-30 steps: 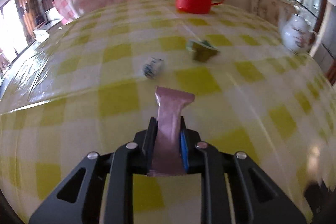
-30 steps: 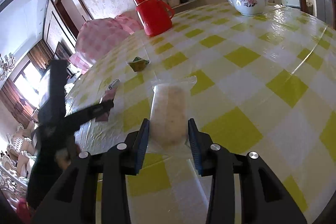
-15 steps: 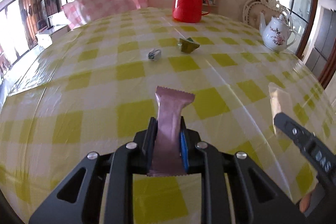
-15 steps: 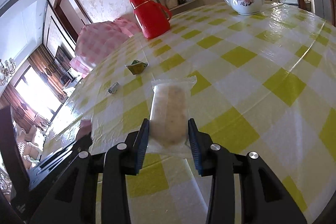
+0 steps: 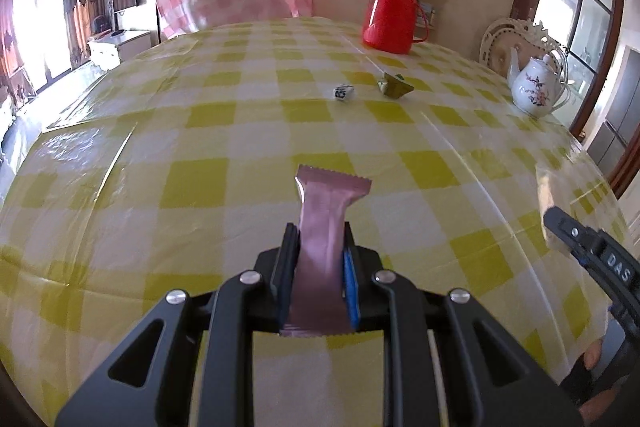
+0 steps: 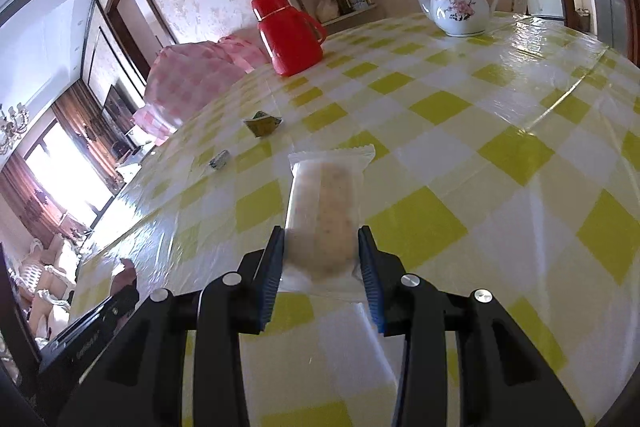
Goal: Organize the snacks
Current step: 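Lift both held snacks and carry them toward the bin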
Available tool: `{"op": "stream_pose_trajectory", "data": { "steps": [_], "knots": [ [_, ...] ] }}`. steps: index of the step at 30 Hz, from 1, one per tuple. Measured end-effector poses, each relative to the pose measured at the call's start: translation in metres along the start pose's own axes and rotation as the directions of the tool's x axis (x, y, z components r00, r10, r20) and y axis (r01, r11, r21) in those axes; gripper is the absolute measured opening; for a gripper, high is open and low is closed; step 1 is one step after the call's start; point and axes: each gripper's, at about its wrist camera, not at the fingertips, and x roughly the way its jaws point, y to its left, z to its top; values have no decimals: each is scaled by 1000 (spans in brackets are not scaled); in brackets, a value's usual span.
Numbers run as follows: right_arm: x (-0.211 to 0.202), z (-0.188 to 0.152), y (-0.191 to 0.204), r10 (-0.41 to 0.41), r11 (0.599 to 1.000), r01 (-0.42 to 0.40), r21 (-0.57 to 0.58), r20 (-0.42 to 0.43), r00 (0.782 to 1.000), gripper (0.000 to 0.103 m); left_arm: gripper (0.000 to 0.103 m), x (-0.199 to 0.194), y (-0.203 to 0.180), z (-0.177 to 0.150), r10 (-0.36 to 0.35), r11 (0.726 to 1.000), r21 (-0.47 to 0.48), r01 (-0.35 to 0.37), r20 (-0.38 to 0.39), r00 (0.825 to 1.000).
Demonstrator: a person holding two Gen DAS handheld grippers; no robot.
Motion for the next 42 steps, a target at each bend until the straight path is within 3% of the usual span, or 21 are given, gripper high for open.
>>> {"op": "stream_pose_trajectory", "data": {
  "steps": [8, 16, 23, 33, 42],
  "knots": [
    [-21, -19, 8, 116, 993, -116, 8, -53, 992, 37, 21, -23, 7, -8, 30, 999, 44, -29, -7, 1000],
    [-33, -43, 43, 269, 962, -273, -6, -142, 953, 37, 21, -61, 20, -14, 100, 985, 140, -100, 12, 995],
    [-40, -70, 87, 339, 927, -365, -88, -221, 915, 37, 21, -96, 37, -25, 132, 964, 227, -136, 34, 991],
    [-50, -107, 143, 416, 857, -486, -168, -330, 848, 37, 21, -128, 100, -57, 168, 971, 170, -166, 4, 986],
    [-61, -147, 205, 461, 748, -602, -278, -435, 774, 37, 21, -160, 174, -94, 222, 974, 50, -220, -36, 974]
  ]
}}
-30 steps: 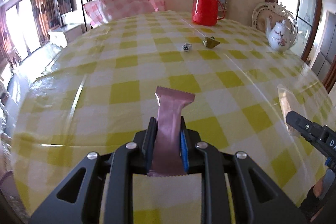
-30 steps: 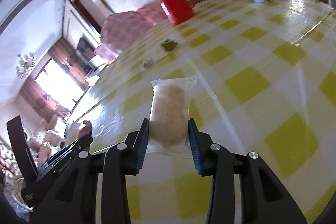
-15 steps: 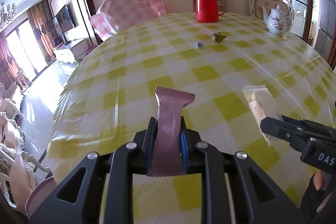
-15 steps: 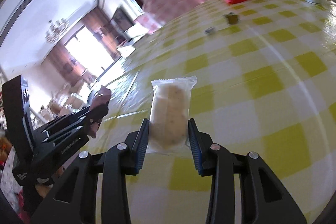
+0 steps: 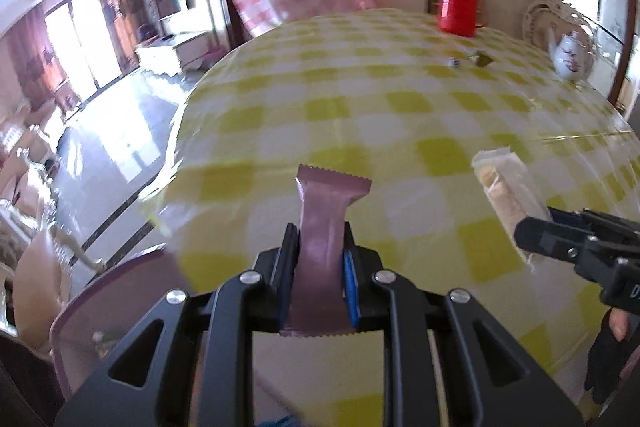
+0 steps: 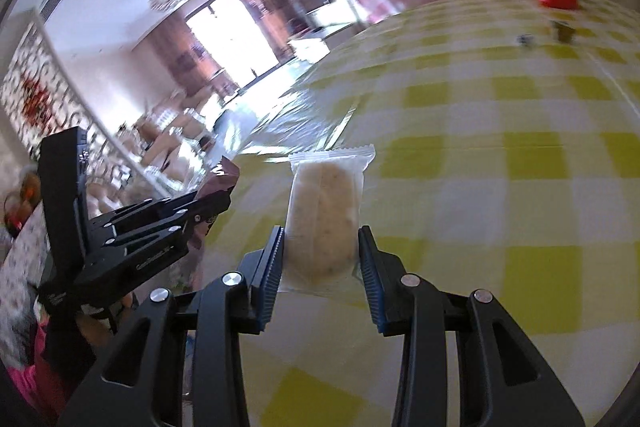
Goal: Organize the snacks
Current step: 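Lift both held snacks and carry them toward the bin, then open the left gripper over the bin while the right releases the pastry packet, then move both open grippers back over the table snacks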
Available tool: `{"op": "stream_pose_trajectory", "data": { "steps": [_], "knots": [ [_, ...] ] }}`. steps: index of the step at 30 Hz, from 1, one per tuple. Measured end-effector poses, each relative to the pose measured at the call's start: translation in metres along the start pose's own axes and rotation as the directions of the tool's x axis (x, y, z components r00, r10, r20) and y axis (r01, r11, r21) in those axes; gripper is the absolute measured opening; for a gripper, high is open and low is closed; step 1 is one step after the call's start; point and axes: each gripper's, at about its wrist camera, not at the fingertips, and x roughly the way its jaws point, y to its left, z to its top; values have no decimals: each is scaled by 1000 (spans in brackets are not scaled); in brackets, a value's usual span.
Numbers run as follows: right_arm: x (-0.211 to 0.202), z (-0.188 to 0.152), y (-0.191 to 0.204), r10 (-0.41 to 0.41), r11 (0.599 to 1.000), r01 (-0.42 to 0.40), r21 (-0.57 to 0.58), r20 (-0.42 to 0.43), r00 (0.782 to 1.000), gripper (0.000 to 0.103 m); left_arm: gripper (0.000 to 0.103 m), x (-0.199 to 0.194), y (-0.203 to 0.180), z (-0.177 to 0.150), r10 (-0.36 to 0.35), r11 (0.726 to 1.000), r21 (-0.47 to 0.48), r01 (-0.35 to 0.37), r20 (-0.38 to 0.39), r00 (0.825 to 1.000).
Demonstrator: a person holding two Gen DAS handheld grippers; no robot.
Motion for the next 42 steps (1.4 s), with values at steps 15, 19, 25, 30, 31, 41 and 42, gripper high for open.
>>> {"op": "stream_pose_trajectory", "data": {
  "steps": [15, 19, 25, 30, 31, 41, 42],
  "knots": [
    [62, -40, 135, 166, 929, -229, -290, -224, 960, 37, 22, -26, 146, -85, 175, 949, -241, -205, -139, 975],
    [78, -65, 174, 180, 890, -287, -354, -303, 936, 40, 23, -31, 170, -93, 241, 925, -259, -278, -164, 956],
    [63, -72, 189, 192, 848, -292, -443, -257, 947, 76, 91, -42, 166, -84, 359, 888, -258, -381, -133, 924],
    [31, -35, 136, 149, 913, -185, -363, -127, 981, 77, 92, -42, 137, -48, 323, 920, -207, -333, -78, 943],
    [25, -27, 122, 132, 925, -162, -343, -107, 985, 77, 93, -43, 127, -37, 303, 931, -196, -308, -58, 951],
    [-39, 31, -47, -152, 988, 154, -15, 82, 985, 79, 101, 14, -39, 102, -16, 997, -71, 25, 127, 992],
    [-48, 33, -65, -182, 983, 180, 25, 101, 978, 79, 101, 31, -59, 114, -55, 995, -80, 64, 116, 992]
  ]
}}
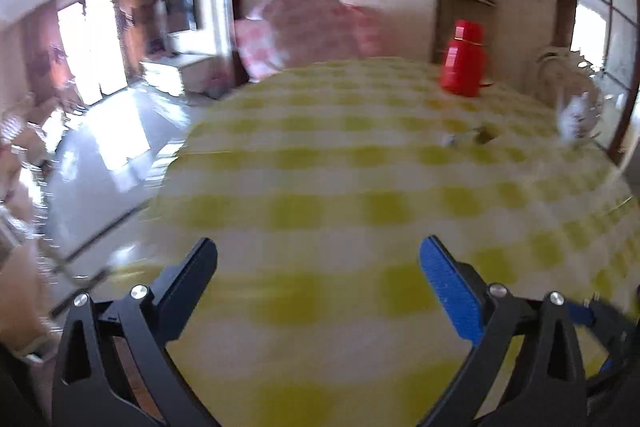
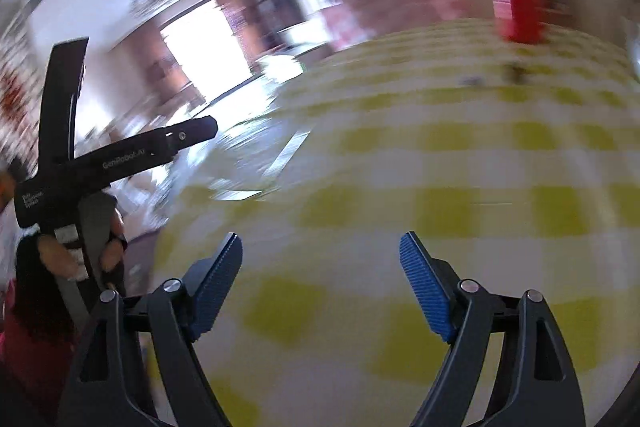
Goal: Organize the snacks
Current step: 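Move both open grippers back over the table snacks, then grasp the crumpled green wrapper with the right gripper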
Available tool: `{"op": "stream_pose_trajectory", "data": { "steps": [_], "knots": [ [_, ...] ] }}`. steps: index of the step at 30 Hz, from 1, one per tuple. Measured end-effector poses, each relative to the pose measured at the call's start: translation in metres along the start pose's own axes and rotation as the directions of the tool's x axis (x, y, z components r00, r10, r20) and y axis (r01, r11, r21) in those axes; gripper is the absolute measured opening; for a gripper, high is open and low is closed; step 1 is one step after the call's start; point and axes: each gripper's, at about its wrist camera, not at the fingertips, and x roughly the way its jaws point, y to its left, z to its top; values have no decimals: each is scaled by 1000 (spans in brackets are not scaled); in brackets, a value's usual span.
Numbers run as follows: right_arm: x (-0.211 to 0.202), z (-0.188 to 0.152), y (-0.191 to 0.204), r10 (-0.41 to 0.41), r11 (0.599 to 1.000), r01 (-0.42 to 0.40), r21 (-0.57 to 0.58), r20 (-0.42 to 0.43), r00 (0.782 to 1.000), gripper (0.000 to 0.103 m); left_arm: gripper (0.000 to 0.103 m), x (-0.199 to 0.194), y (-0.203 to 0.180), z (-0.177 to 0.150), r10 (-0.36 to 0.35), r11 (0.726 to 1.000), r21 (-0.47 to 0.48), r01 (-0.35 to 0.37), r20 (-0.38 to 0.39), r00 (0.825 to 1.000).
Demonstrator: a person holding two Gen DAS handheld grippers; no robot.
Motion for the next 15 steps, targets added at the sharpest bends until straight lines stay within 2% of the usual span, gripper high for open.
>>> {"op": "stream_pose_trajectory", "data": {
  "steps": [3, 6, 8, 10, 14, 15],
  "knots": [
    [-13, 2, -54, -122, 985, 115, 131, 45, 992, 79, 101, 53, -49, 17, -99, 993, -73, 95, -43, 994],
    [-19, -2, -103, -228, 943, 208, 258, 47, 973, 79, 101, 99, -86, 31, -120, 980, -163, 112, -40, 992],
    [-17, -5, -128, -245, 917, 226, 329, 16, 969, 79, 101, 128, -103, 40, -133, 968, -215, 127, -14, 991],
    [-19, -4, -148, -226, 890, 200, 410, 16, 974, 79, 101, 148, -114, 45, -130, 962, -243, 128, 8, 991],
    [-9, 23, -159, -318, 893, 282, 349, 49, 947, 79, 101, 180, -129, 41, -176, 944, -278, 177, 30, 984],
    [-5, 32, -166, -339, 892, 301, 338, 59, 939, 79, 101, 189, -130, 41, -196, 941, -284, 185, -8, 981]
  ]
}}
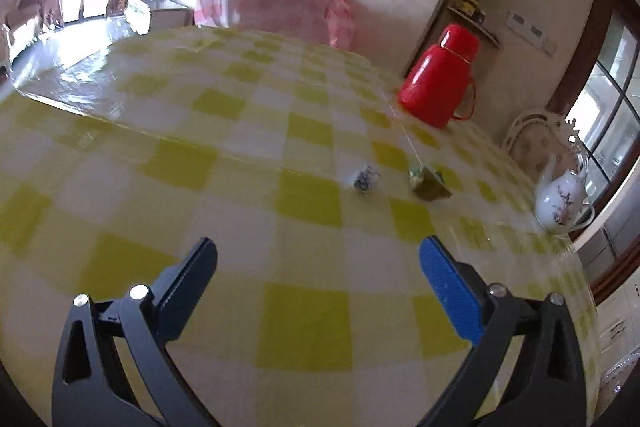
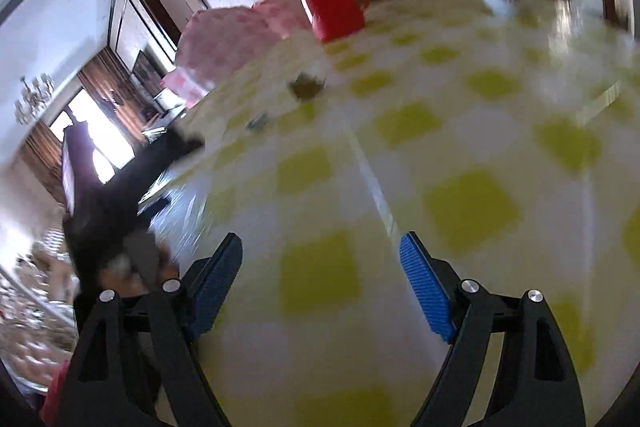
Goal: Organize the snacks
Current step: 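Grasp the crumpled green wrapper with the right gripper, then grasp the small white-blue cube snack with the left gripper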
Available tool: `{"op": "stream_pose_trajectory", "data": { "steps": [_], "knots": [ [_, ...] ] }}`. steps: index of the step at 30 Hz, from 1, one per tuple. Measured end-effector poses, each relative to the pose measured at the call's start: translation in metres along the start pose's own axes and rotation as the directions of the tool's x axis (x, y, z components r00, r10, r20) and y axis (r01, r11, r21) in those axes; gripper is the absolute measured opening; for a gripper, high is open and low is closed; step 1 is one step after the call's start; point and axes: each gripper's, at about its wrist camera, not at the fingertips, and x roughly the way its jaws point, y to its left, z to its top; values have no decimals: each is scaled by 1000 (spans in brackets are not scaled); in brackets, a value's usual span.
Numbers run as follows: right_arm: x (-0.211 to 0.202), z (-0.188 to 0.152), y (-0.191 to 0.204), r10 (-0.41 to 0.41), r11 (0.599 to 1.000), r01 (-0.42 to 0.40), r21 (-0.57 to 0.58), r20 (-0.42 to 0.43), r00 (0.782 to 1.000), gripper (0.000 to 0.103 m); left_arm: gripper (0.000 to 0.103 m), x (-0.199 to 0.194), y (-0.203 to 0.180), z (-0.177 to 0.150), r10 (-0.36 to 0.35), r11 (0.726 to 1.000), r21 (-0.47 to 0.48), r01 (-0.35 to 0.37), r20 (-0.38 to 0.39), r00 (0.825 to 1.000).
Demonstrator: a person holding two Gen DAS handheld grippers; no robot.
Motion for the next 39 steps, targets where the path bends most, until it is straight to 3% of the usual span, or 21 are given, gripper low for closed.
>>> {"op": "stream_pose_trajectory", "data": {
  "steps": [5, 9, 11, 15, 18, 19, 20, 22, 26, 32, 35, 39],
  "knots": [
    [74, 61, 11, -75, 990, 73, -119, -10, 997, 82, 101, 5, 23, 4, -143, 986, -89, 140, -36, 989],
    [148, 108, 28, -130, 968, 116, -222, -53, 990, 82, 101, 13, 43, 7, -166, 962, -229, 151, -46, 985],
    [175, 126, 34, -121, 970, 101, -221, -83, 989, 82, 101, 14, 43, 8, -166, 960, -236, 151, -46, 985],
    [225, 151, 54, -185, 949, 146, -279, -119, 975, 82, 101, 14, 40, 10, -146, 966, -223, 132, -51, 988],
    [246, 165, 56, -207, 954, 173, -244, -124, 970, 81, 101, 15, 38, 11, -134, 970, -213, 120, -54, 989],
    [250, 167, 56, -219, 953, 182, -241, -137, 966, 67, 101, 15, 38, 11, -131, 971, -209, 116, -55, 990],
    [251, 165, 55, -224, 951, 185, -246, -142, 964, 37, 101, 15, 37, 11, -130, 972, -203, 115, -58, 990],
    [236, 158, 55, -233, 945, 202, -257, -98, 968, 36, 101, 15, 37, 11, -128, 974, -197, 114, -59, 990],
    [164, 131, 41, -143, 978, 140, -157, -8, 990, 36, 101, 14, 37, 11, -131, 976, -186, 118, -64, 989],
    [59, 62, 16, -84, 996, 84, -33, 2, 996, 36, 101, 12, 33, 8, -158, 977, -158, 144, -75, 985],
    [24, 29, 2, -67, 998, 66, 23, 50, 996, 36, 101, 11, 28, 7, -167, 980, -125, 157, -79, 983],
    [7, 10, -9, -64, 996, 59, 66, 87, 994, 36, 101, 13, 18, 6, -179, 982, -78, 171, -105, 978]
  ]
}}
